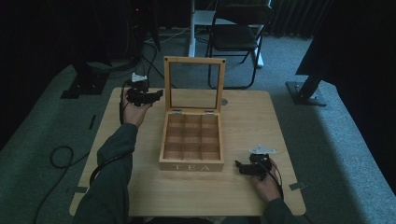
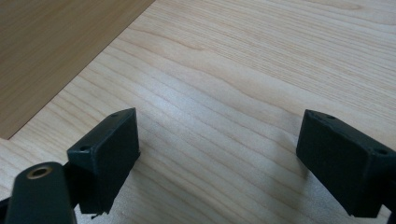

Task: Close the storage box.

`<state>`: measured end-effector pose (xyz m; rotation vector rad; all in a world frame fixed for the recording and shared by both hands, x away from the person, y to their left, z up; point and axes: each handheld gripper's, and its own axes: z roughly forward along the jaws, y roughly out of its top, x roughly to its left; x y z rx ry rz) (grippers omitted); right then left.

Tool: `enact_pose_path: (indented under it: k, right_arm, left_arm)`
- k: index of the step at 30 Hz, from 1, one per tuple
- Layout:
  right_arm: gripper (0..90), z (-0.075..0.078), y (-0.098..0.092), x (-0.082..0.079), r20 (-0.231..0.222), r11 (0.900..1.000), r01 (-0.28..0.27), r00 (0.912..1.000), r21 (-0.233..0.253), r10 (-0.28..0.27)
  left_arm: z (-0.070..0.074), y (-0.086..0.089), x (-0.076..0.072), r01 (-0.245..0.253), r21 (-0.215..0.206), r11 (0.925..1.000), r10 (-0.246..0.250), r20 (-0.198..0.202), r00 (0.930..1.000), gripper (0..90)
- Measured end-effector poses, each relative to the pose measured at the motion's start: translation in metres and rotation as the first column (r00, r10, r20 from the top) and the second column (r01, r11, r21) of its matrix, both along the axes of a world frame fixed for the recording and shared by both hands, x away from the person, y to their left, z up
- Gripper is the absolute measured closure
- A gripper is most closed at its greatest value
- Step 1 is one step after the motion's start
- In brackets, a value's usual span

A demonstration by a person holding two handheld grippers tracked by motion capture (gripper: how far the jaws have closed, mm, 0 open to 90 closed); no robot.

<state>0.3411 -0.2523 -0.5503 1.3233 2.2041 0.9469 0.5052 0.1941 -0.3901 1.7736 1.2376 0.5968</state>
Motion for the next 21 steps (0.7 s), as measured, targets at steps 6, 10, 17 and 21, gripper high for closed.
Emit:
enact_pose_path:
  k: [6,10,17,21]
  right_arm:
    - [12.7,0.000,0.000,0.000,0.000,1.000,0.000,1.0000,0.000,0.000]
    - [12.7,0.000,0.000,0.000,0.000,1.000,0.000,1.0000,0.000,0.000]
    - [12.8,0.000,0.000,0.000,0.000,1.000,-0.001,1.0000,-0.001,0.001]
    - [12.8,0.000,0.000,-0.001,0.000,1.000,-0.004,1.0000,-0.003,0.004]
  left_arm:
    - [0.002,-0.009,0.007,0.013,0.016,0.9998,-0.013,-0.003,0.9999,27.6]
    - [0.003,-0.015,0.011,0.020,0.026,0.9995,-0.019,-0.003,0.9998,27.2]
    - [0.008,-0.027,0.024,0.042,0.078,0.9961,-0.041,-0.016,0.9990,26.9]
    - [0.011,-0.031,0.031,0.037,0.063,0.9973,-0.035,-0.022,0.9991,26.9]
